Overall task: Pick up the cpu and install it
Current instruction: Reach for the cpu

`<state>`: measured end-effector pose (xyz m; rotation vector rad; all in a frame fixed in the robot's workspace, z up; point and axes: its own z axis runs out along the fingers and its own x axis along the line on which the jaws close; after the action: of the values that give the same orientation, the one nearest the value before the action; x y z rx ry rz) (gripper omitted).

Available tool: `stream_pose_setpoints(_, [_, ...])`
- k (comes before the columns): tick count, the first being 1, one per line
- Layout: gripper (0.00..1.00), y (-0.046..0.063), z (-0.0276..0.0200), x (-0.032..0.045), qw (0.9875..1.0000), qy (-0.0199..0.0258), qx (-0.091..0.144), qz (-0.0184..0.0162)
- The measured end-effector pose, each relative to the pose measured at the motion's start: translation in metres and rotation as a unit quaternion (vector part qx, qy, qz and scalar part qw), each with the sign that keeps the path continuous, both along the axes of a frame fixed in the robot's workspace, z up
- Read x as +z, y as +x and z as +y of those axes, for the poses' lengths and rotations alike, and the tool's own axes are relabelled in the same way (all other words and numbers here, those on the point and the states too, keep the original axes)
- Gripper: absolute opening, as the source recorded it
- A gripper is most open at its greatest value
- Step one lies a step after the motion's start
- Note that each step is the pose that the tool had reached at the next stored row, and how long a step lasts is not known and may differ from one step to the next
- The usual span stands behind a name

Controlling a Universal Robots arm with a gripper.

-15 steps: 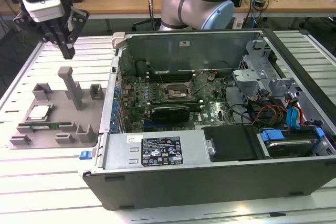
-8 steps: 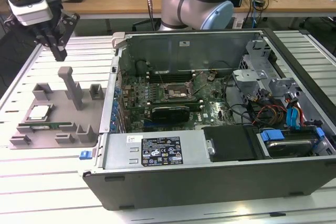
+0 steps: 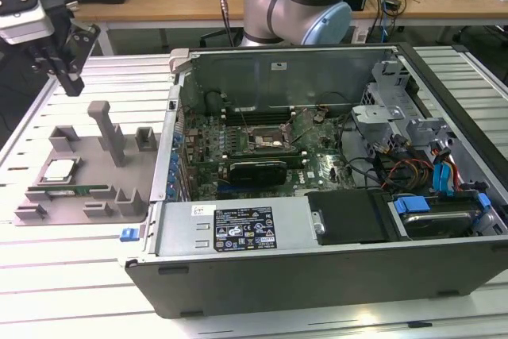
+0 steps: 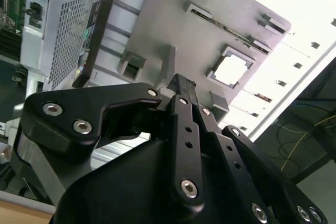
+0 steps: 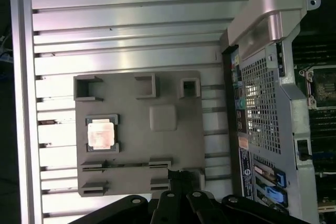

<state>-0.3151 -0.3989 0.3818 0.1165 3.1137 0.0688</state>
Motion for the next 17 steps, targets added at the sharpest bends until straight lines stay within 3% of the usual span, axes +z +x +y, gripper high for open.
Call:
stream_pose_setpoints(8, [0.11, -0.027, 0.003, -0.0105, 1.0, -0.0012, 0.0, 0.0])
stream_pose_setpoints(13, [0.11, -0.039, 0.0076, -0.0177, 1.0, -0.0034, 0.0, 0.0])
stream_pose_setpoints(17, [0.11, -0.049, 0.0142, -0.0247, 1.0, -0.0052, 0.0, 0.0])
